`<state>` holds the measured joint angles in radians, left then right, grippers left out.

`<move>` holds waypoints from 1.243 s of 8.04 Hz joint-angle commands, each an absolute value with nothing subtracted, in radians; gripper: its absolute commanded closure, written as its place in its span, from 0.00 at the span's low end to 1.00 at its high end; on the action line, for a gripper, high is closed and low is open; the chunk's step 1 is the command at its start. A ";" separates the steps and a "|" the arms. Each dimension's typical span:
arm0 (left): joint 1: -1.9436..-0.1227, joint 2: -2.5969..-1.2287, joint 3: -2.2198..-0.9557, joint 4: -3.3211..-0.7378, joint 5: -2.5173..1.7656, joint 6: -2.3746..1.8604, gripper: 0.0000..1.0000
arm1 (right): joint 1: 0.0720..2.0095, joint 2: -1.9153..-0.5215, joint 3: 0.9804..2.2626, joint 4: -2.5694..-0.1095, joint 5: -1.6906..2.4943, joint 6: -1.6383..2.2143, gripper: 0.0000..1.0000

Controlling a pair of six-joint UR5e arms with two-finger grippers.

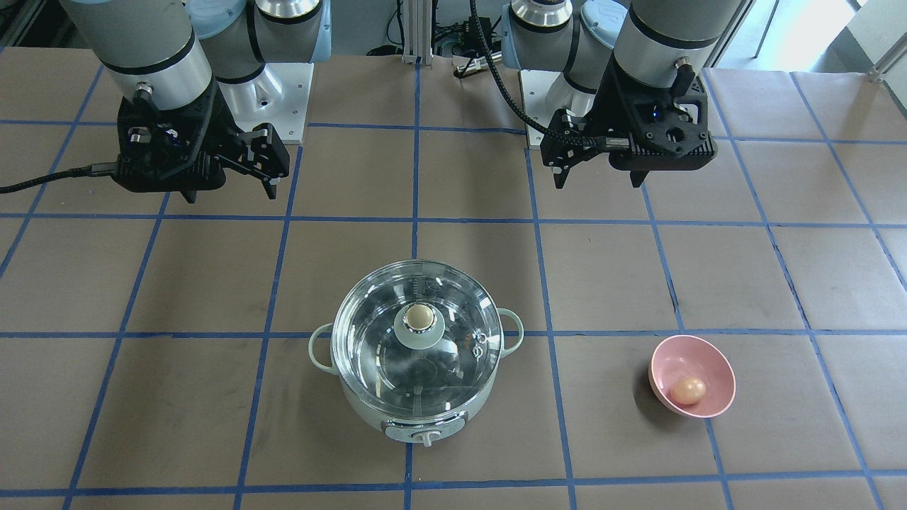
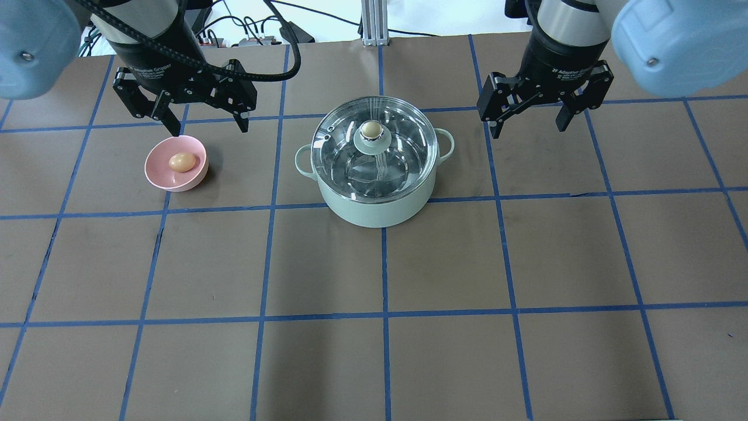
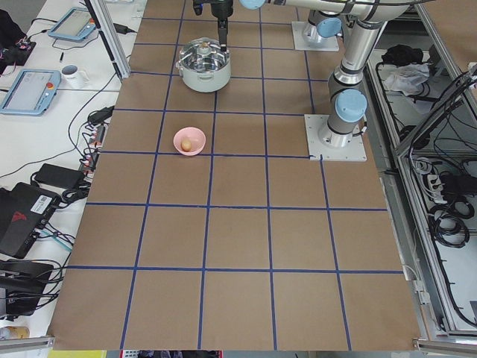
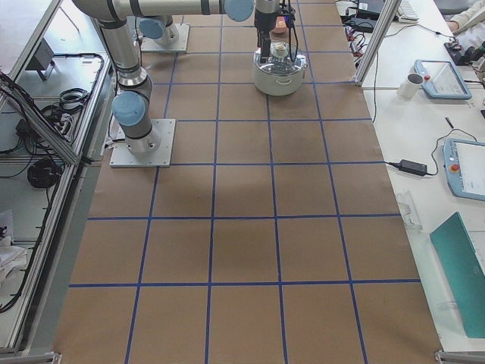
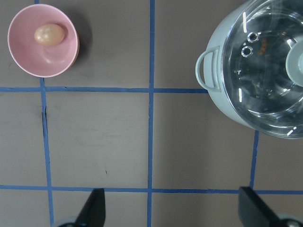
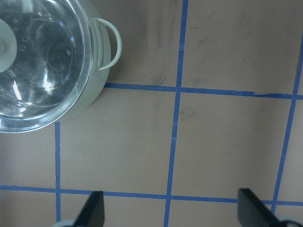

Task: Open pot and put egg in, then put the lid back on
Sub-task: 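Reach the right gripper to the lid knob while the left moves over the bowl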

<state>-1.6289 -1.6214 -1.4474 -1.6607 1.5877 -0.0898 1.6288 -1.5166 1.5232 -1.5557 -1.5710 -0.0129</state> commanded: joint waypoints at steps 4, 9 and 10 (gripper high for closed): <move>-1.455 -1.672 -1.450 -1.629 1.565 0.057 0.00 | 1.640 -1.491 1.514 -1.638 -1.467 0.067 0.00; -1.304 -2.043 -1.453 -1.148 1.572 0.283 0.00 | 1.877 -1.228 1.381 -1.805 -1.480 0.268 0.00; -1.278 -2.061 -1.454 -1.147 1.562 0.302 0.00 | 1.882 -1.210 1.368 -1.805 -1.480 0.296 0.00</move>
